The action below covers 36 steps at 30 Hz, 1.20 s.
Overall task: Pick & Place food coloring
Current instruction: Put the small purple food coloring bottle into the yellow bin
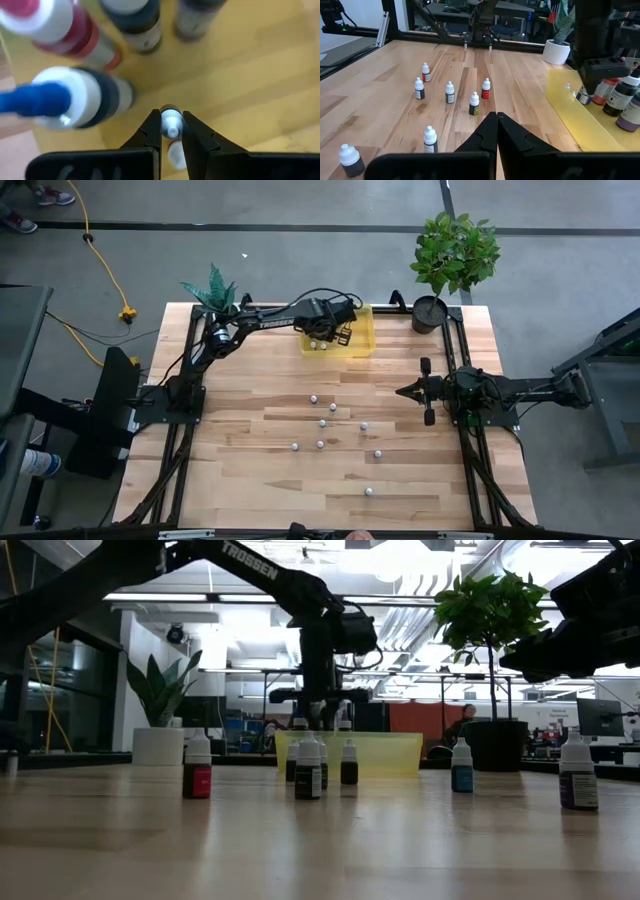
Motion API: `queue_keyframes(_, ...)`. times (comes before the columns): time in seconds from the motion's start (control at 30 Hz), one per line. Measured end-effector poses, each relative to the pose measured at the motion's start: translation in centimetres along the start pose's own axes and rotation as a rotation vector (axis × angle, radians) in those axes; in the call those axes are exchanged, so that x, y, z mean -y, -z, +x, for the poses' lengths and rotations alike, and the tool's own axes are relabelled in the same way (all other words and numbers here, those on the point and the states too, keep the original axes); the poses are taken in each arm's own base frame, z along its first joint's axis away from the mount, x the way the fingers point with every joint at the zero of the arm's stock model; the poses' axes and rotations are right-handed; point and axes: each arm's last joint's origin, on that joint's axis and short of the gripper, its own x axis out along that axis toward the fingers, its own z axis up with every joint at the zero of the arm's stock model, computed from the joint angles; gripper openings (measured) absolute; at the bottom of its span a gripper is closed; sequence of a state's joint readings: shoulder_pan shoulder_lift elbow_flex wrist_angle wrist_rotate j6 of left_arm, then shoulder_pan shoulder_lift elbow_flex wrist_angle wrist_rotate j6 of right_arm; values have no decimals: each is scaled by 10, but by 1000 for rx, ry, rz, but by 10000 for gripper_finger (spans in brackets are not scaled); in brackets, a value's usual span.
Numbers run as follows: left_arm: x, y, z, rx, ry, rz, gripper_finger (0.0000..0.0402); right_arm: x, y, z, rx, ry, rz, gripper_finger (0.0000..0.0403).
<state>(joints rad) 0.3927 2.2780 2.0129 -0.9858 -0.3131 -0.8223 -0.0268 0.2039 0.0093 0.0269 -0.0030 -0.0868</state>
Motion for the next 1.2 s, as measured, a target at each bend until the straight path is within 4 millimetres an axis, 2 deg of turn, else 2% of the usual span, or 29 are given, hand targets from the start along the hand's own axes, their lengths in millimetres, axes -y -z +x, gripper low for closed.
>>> queue_keyframes(0.37,-5,6,14,-3,-34,-27,32,0,0,0,0,0,0,0)
queue_keyframes(1.2,-6,7,14,-38,-21,-13,38,0,0,0,0,0,0,0)
